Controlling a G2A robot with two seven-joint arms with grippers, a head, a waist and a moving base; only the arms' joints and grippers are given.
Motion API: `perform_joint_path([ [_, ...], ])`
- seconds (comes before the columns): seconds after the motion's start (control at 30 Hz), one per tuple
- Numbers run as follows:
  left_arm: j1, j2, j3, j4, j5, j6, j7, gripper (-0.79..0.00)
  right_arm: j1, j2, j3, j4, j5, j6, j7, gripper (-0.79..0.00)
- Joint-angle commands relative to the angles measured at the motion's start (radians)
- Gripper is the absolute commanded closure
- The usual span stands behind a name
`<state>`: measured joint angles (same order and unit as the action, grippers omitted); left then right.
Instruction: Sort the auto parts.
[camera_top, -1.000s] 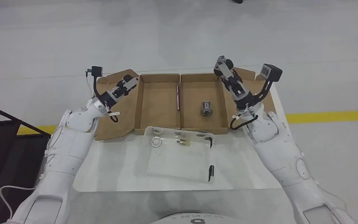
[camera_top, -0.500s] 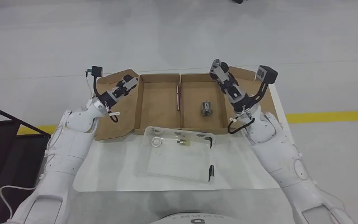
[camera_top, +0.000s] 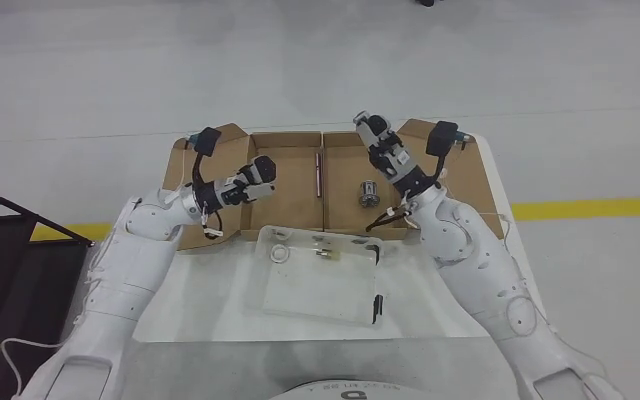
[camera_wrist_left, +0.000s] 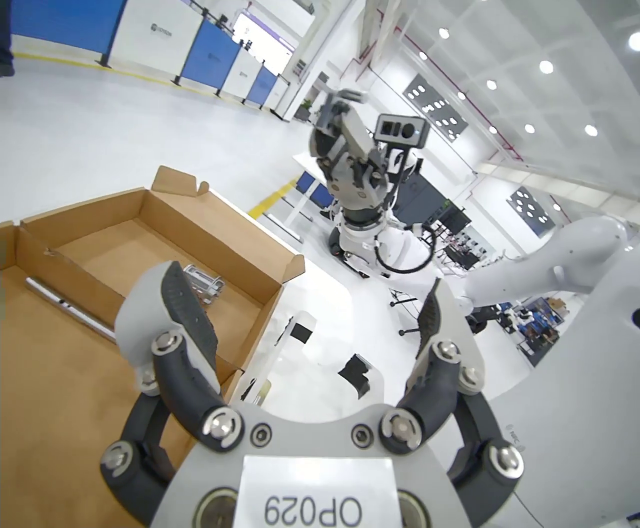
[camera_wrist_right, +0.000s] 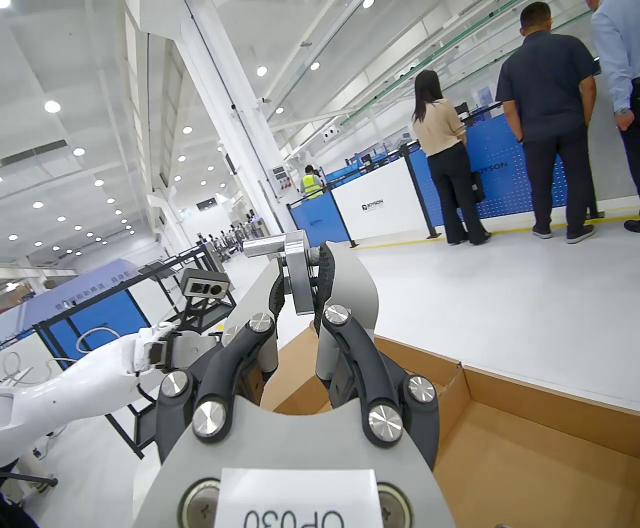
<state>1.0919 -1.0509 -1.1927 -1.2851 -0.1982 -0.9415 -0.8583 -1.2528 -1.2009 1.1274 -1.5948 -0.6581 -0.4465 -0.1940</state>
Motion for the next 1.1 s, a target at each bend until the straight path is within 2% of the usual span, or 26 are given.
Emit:
perform_joint_path([
  [0.0, 0.000, 0.000, 0.000, 0.001, 0.001, 0.003, 0.002, -0.785, 0.000, 0.000, 0.000, 0.000, 0.003, -0.001, 0.001, 0.000],
  [0.1, 0.002, 0.000, 0.000, -0.003, 0.001, 0.006, 0.008, -0.785, 0.000, 0.000, 0.000, 0.000, 0.003, -0.001, 0.001, 0.000],
  [0.33, 0.040, 0.003, -0.016, -0.110, -0.006, -0.017, 0.064, -0.785, -0.007, 0.002, 0.001, -0.026, -0.101, 0.019, 0.036, 0.000],
  [0.43, 0.051, 0.009, -0.028, -0.156, 0.041, -0.026, 0.054, -0.785, -0.010, 0.004, 0.002, -0.040, -0.160, 0.015, 0.066, 0.000],
  [0.6, 0.085, 0.012, -0.058, -0.219, 0.143, -0.027, 0.120, -0.754, -0.016, 0.008, 0.001, -0.053, -0.173, -0.038, 0.134, 0.000],
  [0.67, 0.096, 0.014, -0.070, -0.237, 0.168, -0.030, 0.143, -0.702, -0.018, 0.010, 0.005, -0.053, -0.149, -0.073, 0.168, 0.000],
  [0.73, 0.107, 0.015, -0.079, -0.249, 0.189, -0.030, 0.159, -0.606, -0.021, 0.012, 0.009, -0.053, -0.124, -0.106, 0.202, 0.000],
  [0.77, 0.111, 0.017, -0.081, -0.254, 0.191, -0.028, 0.162, -0.533, -0.021, 0.013, 0.012, -0.053, -0.116, -0.117, 0.217, 0.000],
  [0.8, 0.114, 0.018, -0.082, -0.259, 0.190, -0.029, 0.164, -0.376, -0.022, 0.014, 0.014, -0.054, -0.113, -0.125, 0.231, 0.000],
  [0.9, 0.116, 0.022, -0.083, -0.264, 0.172, -0.025, 0.152, -0.265, -0.026, 0.016, 0.016, -0.061, -0.093, -0.152, 0.262, 0.000],
  [0.97, 0.116, 0.024, -0.082, -0.263, 0.172, -0.022, 0.146, -0.262, -0.027, 0.018, 0.017, -0.067, -0.078, -0.171, 0.283, 0.000],
  [1.07, 0.113, 0.026, -0.077, -0.264, 0.178, -0.014, 0.141, -0.305, -0.029, 0.020, 0.016, -0.078, -0.080, -0.189, 0.310, 0.000],
])
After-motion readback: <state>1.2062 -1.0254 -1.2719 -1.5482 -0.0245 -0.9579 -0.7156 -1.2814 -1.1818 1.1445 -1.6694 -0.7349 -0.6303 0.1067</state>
